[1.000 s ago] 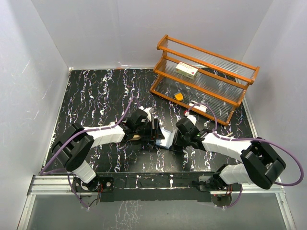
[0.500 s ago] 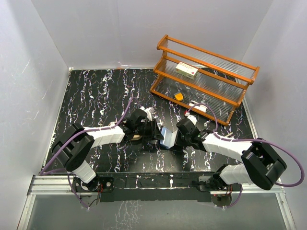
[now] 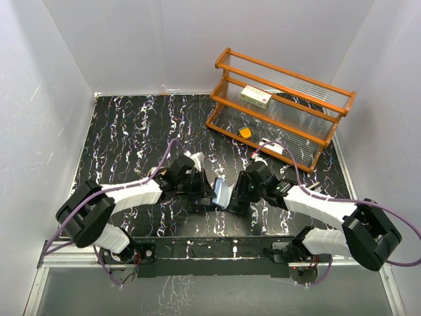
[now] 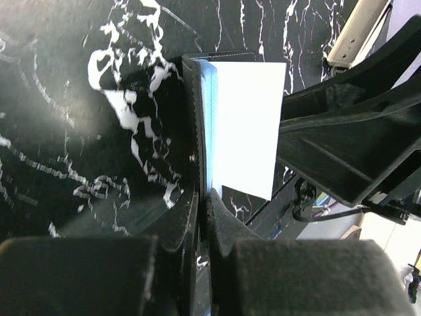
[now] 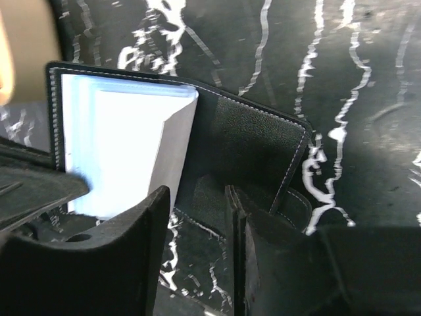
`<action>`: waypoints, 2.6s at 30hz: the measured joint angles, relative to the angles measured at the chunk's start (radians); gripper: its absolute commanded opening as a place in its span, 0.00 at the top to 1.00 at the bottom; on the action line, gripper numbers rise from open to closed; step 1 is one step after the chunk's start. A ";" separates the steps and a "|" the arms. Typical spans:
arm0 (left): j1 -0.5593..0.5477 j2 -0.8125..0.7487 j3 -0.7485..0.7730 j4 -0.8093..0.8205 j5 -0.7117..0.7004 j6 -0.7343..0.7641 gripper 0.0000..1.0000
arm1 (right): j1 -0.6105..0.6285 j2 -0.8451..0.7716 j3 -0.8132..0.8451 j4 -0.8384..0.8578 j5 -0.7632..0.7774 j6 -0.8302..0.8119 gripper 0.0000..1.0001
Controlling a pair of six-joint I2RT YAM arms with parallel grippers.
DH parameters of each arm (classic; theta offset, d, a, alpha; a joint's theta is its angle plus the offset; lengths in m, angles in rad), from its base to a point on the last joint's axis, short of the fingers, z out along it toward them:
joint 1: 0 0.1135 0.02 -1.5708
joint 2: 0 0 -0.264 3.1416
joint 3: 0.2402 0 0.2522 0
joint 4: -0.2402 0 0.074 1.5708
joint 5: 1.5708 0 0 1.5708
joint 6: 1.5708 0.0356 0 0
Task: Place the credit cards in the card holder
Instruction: Open the card holder at the center of the board.
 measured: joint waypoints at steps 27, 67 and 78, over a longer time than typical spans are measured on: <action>-0.021 -0.235 -0.130 -0.094 -0.116 -0.043 1.00 | 0.014 0.104 0.045 0.181 -0.253 0.125 0.39; -0.026 -0.235 -0.150 -0.083 -0.117 -0.065 1.00 | 0.051 0.089 0.237 -0.210 0.035 0.060 0.40; -0.027 -0.225 -0.171 -0.019 -0.117 -0.114 1.00 | 0.055 -0.006 0.202 -0.165 -0.023 0.062 0.46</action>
